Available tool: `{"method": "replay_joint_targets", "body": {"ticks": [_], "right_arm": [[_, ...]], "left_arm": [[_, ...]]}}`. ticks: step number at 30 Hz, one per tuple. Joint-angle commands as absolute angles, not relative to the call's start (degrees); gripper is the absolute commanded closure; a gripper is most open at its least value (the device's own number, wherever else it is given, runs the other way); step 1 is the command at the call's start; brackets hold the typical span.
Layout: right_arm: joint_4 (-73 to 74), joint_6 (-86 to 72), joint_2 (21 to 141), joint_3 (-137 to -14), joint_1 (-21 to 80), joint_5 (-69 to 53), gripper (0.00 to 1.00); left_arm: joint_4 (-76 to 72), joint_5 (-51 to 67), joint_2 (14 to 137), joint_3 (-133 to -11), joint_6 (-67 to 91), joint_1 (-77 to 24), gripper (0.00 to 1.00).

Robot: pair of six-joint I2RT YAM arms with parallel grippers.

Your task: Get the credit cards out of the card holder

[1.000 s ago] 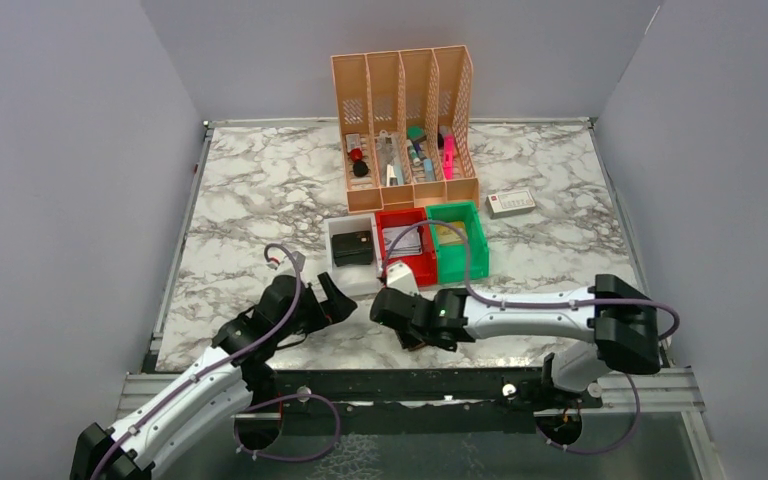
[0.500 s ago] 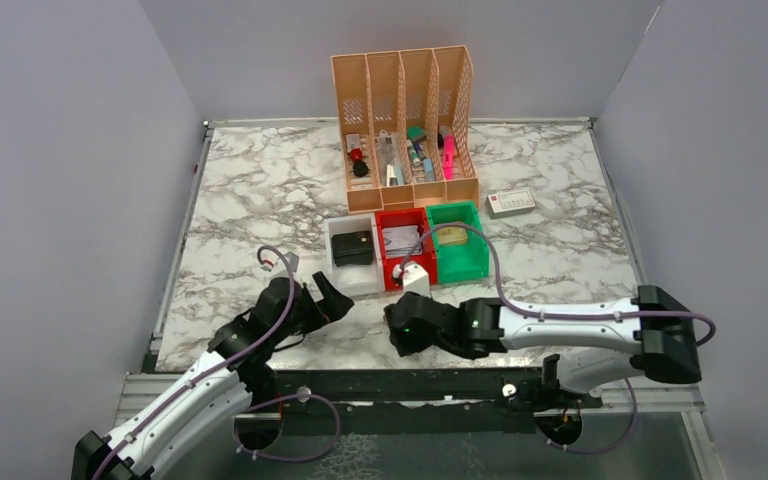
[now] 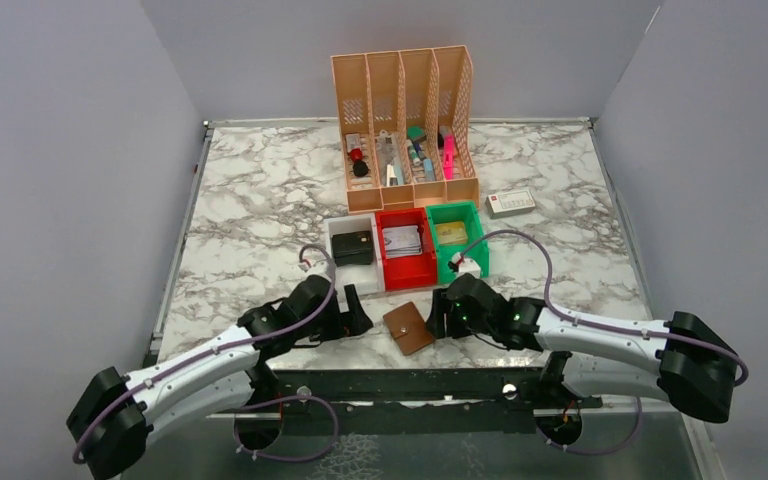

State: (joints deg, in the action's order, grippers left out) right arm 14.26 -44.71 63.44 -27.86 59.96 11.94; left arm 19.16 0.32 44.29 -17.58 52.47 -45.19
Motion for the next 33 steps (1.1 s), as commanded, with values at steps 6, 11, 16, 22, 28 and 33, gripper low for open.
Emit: {"method": "replay_joint_targets", "body": {"ticks": [6, 11, 16, 22, 28, 33], "right_arm": [[0.4, -40.8, 65.6, -24.8, 53.9, -3.2, 0.41], [0.0, -41.4, 68.7, -24.0, 53.7, -2.1, 0.44], [-2.4, -43.4, 68.6, -20.9, 53.7, -2.3, 0.47], [-5.4, -45.7, 69.9, -18.4, 53.7, -2.6, 0.49], [-9.1, -48.3, 71.2, -16.4, 53.7, -3.8, 0.53], [-10.7, -49.5, 72.0, -16.0, 53.7, -4.7, 0.57]], "left_arm": [[14.6, -11.5, 59.8, -29.4, 54.1, -60.8, 0.12], [14.7, -13.7, 70.9, -35.8, 53.2, -65.3, 0.15], [14.7, -14.1, 76.9, -39.3, 52.8, -67.1, 0.23], [16.7, -15.2, 81.7, -42.6, 51.4, -68.1, 0.34], [20.8, -16.8, 85.8, -45.4, 50.0, -69.6, 0.47], [25.0, -18.8, 90.2, -48.6, 49.4, -71.1, 0.65]]}}
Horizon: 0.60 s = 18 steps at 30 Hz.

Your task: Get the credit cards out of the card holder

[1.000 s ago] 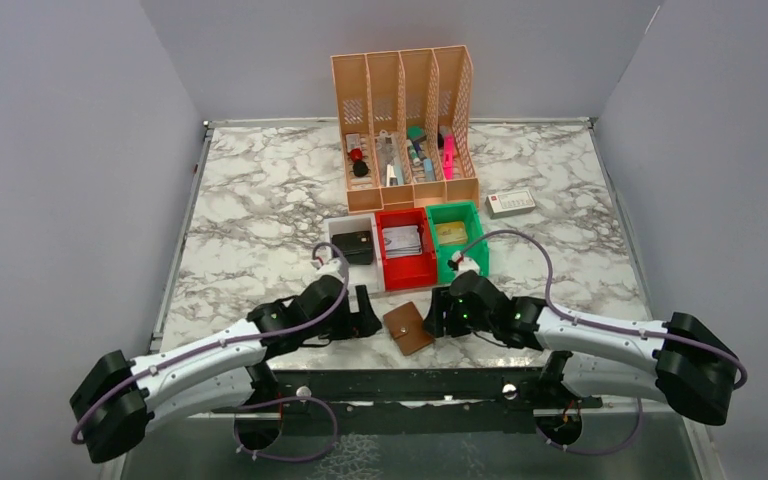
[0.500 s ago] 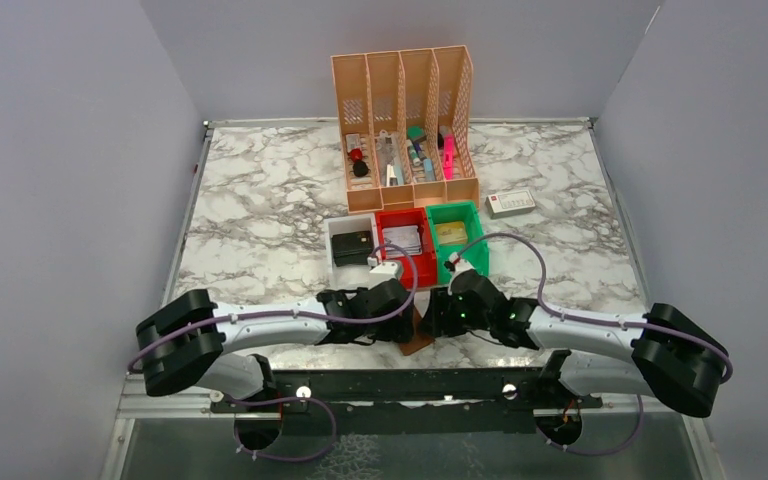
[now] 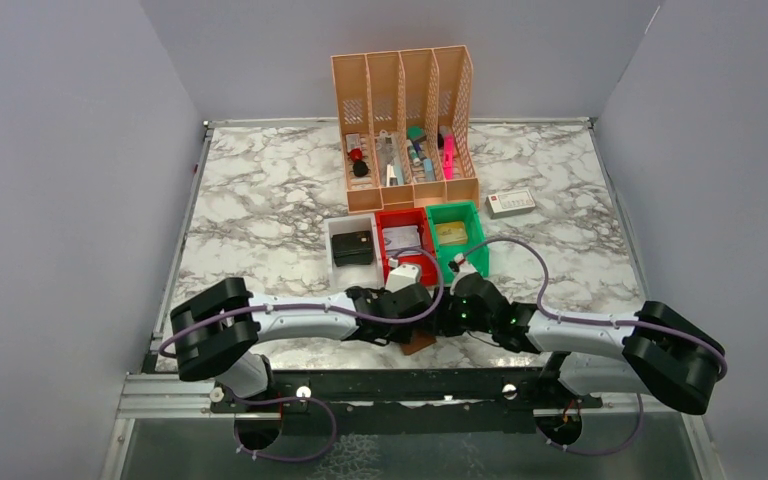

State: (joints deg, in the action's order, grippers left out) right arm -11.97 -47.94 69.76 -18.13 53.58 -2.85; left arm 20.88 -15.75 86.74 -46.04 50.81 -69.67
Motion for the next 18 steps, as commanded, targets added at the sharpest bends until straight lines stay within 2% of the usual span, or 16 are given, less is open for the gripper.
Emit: {"method": "replay_joint_targets", "body": {"ticks": [1, 4, 6, 14, 18], "right_arm": [[-10.6, -49.5, 72.0, -16.0, 53.7, -4.5, 0.58], [-10.0, -49.3, 71.4, -16.1, 53.7, -4.2, 0.62], [-10.2, -49.3, 70.8, -16.0, 53.7, -4.4, 0.70], [-10.3, -49.2, 68.6, -14.7, 53.7, -3.6, 0.99], [-10.6, -49.2, 68.7, -14.2, 53.7, -4.0, 0.99]], "left_arm": [[26.0, -19.4, 90.9, -49.4, 49.4, -71.5, 0.68], [28.0, -21.1, 92.6, -51.1, 49.2, -72.3, 0.78], [28.6, -21.7, 93.2, -51.7, 49.1, -72.7, 0.82], [28.1, -23.8, 90.0, -49.5, 50.5, -72.8, 0.87], [25.9, -24.3, 85.9, -46.8, 50.6, -72.4, 0.88]]}}
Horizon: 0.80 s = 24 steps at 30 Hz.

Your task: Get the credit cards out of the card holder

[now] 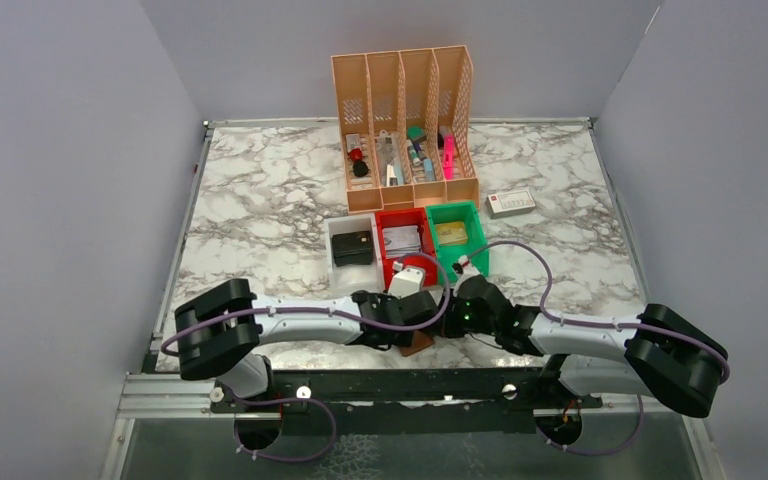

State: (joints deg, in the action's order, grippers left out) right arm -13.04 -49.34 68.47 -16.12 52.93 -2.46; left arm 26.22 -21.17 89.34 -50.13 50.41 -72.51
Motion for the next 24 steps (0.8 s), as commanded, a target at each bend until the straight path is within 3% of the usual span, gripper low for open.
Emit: {"method": "replay_joint_targets", "body": {"ticks": [1, 24], "right_arm": [[-10.7, -49.4, 68.8, -14.0, 53.7, -4.0, 0.99], [-8.6, -49.8, 69.1, -14.1, 53.7, -2.7, 0.99]], "left_arm": [[25.3, -24.1, 84.9, -46.2, 50.7, -72.2, 0.88], [25.1, -26.2, 73.1, -37.8, 55.4, -68.7, 0.89]]}}
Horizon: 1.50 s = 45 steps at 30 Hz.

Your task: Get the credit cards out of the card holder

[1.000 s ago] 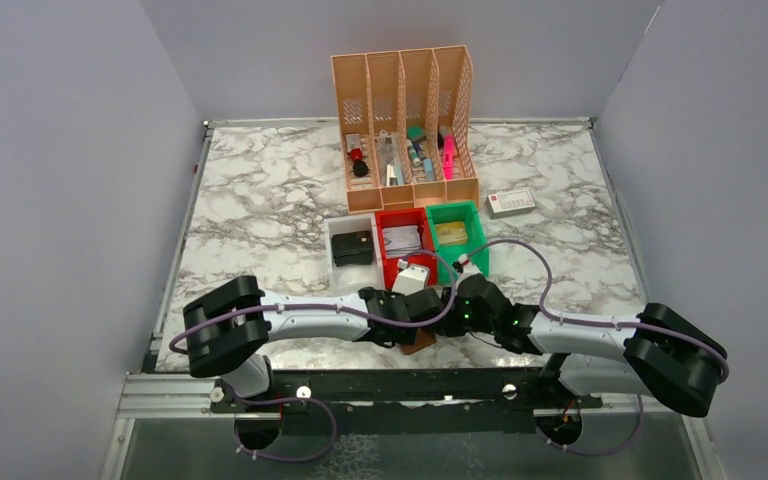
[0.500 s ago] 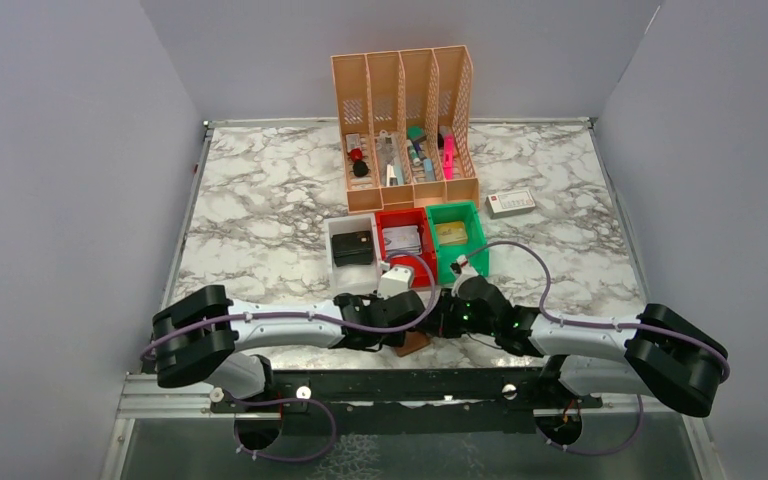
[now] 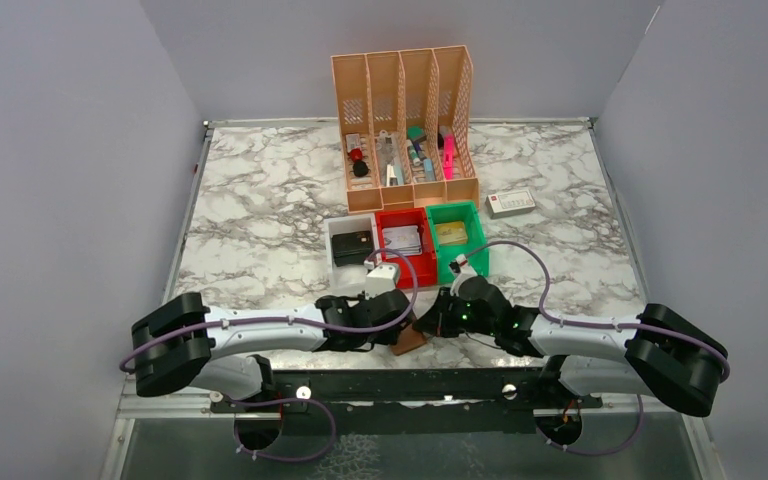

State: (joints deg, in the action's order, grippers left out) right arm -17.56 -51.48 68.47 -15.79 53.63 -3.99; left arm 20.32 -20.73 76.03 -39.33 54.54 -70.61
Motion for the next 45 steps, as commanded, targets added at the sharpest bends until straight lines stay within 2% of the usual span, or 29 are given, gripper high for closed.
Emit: {"method": "replay_joint_targets", "body": {"ticks": [1, 15, 17, 24, 28, 34, 41, 45], "right_arm": [[-8.5, -49.8, 69.0, -14.0, 53.7, -2.5, 0.99], [-6.6, -50.3, 67.2, -13.5, 53.7, -0.8, 0.99], [-6.0, -50.2, 67.1, -13.9, 53.7, -0.9, 0.99], [-4.2, -47.4, 66.0, -15.8, 53.7, -2.0, 0.88], [-4.0, -47.4, 65.9, -16.1, 53.7, -1.5, 0.88], [-4.0, -47.9, 66.2, -15.7, 53.7, -1.2, 0.88], [-3.5, -48.3, 65.4, -15.4, 53.7, -0.3, 0.87], [-3.0, -48.6, 64.9, -15.2, 53.7, 0.2, 0.87]], "left_arm": [[25.5, -26.4, 72.8, -37.7, 55.6, -68.7, 0.89], [29.8, -28.1, 72.0, -37.7, 58.9, -68.4, 0.86], [29.7, -27.7, 72.3, -38.0, 58.5, -68.4, 0.81], [24.6, -23.9, 72.4, -40.0, 55.7, -68.4, 0.46], [19.9, -20.3, 73.4, -40.6, 55.2, -68.6, 0.36], [18.9, -17.0, 79.6, -44.4, 54.0, -69.6, 0.31], [22.4, -17.0, 87.3, -48.7, 53.1, -71.3, 0.31], [28.1, -18.6, 89.0, -50.6, 53.1, -71.8, 0.35]]}}
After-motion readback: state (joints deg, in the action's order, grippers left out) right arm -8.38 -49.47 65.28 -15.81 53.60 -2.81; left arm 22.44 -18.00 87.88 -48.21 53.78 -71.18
